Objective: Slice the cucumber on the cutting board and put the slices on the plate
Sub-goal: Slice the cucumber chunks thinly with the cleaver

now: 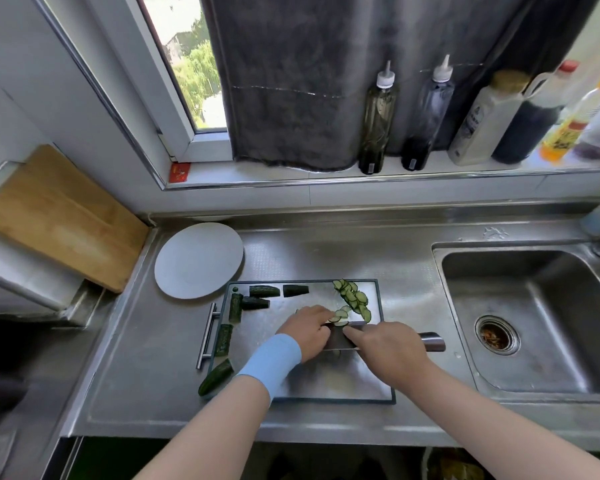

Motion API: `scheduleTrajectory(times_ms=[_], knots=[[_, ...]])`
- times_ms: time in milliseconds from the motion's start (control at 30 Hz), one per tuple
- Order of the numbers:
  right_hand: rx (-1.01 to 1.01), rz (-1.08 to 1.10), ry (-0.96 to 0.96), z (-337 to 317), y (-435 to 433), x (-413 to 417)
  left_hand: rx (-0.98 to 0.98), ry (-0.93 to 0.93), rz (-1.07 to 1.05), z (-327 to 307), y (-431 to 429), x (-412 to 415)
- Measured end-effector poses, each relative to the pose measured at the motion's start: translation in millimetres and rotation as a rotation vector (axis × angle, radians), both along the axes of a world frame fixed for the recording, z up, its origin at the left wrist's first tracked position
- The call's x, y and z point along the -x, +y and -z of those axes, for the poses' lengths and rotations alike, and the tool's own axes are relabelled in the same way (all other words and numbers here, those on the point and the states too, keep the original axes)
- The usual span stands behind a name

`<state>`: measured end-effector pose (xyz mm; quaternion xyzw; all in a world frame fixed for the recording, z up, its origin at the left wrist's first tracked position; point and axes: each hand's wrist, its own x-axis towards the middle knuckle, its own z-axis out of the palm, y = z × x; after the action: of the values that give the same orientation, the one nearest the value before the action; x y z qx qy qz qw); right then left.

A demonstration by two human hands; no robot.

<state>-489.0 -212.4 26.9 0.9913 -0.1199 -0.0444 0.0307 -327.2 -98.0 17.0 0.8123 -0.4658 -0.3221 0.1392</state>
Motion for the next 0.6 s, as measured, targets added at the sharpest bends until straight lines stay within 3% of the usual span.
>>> scheduleTrajectory(times_ms=[133, 300, 400, 500, 600], knots=[[-0.018, 0.005, -0.01, -3, -1, 0, 0.203, 0.046, -0.153, -11, -6, 13], [-0.022, -0.013, -0.036, -7, -3, 1, 0.054, 0.041, -0.041, -11, -13, 18], [-0.036, -0.005, -0.01, -8, -7, 0, 0.052, 0.048, -0.148, -7, -7, 11], [-0.096, 0.026, 0.01, -13, -8, 0, 0.258, -0.011, -0.341, -5, 7, 0], [-0.388, 0.232, 0.084, -20, -8, 1, 0.453, -0.146, -0.562, -4, 25, -14]])
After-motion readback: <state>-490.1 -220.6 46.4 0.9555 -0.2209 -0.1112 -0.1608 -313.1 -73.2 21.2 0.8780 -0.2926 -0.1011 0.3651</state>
